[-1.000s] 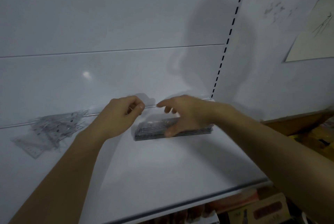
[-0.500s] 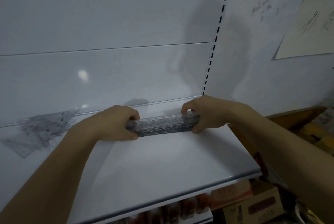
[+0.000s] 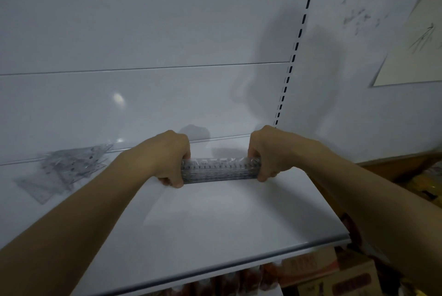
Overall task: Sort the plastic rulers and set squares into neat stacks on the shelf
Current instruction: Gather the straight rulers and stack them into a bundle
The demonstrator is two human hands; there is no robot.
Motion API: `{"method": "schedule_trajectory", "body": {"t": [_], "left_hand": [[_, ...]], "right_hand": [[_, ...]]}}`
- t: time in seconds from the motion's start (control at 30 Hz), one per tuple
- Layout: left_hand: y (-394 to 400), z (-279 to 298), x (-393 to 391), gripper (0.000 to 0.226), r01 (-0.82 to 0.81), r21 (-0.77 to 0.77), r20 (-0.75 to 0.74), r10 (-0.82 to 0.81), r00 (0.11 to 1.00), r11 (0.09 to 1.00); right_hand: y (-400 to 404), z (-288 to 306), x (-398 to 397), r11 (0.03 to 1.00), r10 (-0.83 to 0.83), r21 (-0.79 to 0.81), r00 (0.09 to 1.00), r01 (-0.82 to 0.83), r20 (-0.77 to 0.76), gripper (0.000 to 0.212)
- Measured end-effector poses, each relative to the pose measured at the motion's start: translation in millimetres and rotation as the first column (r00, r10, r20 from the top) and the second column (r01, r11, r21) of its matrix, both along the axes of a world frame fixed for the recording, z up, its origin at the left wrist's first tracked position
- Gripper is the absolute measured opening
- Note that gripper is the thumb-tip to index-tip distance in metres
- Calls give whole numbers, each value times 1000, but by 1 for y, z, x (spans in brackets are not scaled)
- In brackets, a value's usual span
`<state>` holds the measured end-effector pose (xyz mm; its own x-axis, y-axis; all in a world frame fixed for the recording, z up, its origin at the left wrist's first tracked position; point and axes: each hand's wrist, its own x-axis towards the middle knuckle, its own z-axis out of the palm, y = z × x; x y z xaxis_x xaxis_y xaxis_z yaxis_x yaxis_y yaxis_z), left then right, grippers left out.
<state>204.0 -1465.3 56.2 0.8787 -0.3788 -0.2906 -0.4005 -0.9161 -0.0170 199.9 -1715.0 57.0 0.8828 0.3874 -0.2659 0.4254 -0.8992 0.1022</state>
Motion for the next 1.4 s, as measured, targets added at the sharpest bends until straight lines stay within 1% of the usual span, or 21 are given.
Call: {"method": "schedule_trajectory", "body": {"t": [0.07,0.13,0.23,0.27,0.4,0.5,0.6,0.67,0.8,0.9,0.93,1.0,1.07,1.17,1.27,1.4], "left_hand": [[2,-3,-2,34,13,54,33,-14,999,998],[3,-5,-2,37,29,100,47,-34,998,995],[3,-2,-1,41,34,105,43,-39,998,994],[3,-1,-1,41,23,94,34,-27,999,995],[7,2,3,40,-36,43,-26,37,999,998],[16,6,8,36,-93,62,-34,95,995,994],[25,11,18,49,-147,76,-40,150,988,986],[30,11,23,49,-150,79,-38,153,987,986],[38,1,25,51,-94,123,14,93,996,988],[42,-1,25,58,-88,94,23,86,996,992],[43,0,25,58,-91,83,18,90,996,992],[45,0,27,56,-90,73,13,89,996,993],[45,1,28,50,-82,81,18,81,997,993],[44,0,29,40,-62,106,34,59,998,992],[45,2,30,35,-58,91,17,57,998,994],[49,2,28,38,-62,19,-11,62,998,998]], "right_hand": [[2,-1,0,1000,17,-3,1000,-17,11,26],[0,-5,2,1000,25,9,1000,-26,8,31],[-6,-8,5,994,5,106,999,0,-45,46],[-6,-7,6,994,18,109,998,-13,-53,47],[5,-3,16,997,76,30,996,-75,-47,35],[18,2,28,994,74,86,993,-66,-92,25],[32,6,39,986,79,155,985,-55,-151,25],[36,4,44,980,79,195,984,-46,-162,26],[29,-6,50,961,55,275,987,-13,-148,36],[24,-11,50,967,55,252,994,-29,-99,48],[24,-11,50,969,58,243,994,-34,-93,45],[26,-9,48,977,75,206,994,-57,-83,32],[31,-5,47,983,79,173,992,-61,-100,26],[36,-2,45,986,68,161,990,-48,-122,21],[37,1,44,984,71,172,989,-48,-129,17],[41,3,46,985,73,164,987,-49,-144,18]]}}
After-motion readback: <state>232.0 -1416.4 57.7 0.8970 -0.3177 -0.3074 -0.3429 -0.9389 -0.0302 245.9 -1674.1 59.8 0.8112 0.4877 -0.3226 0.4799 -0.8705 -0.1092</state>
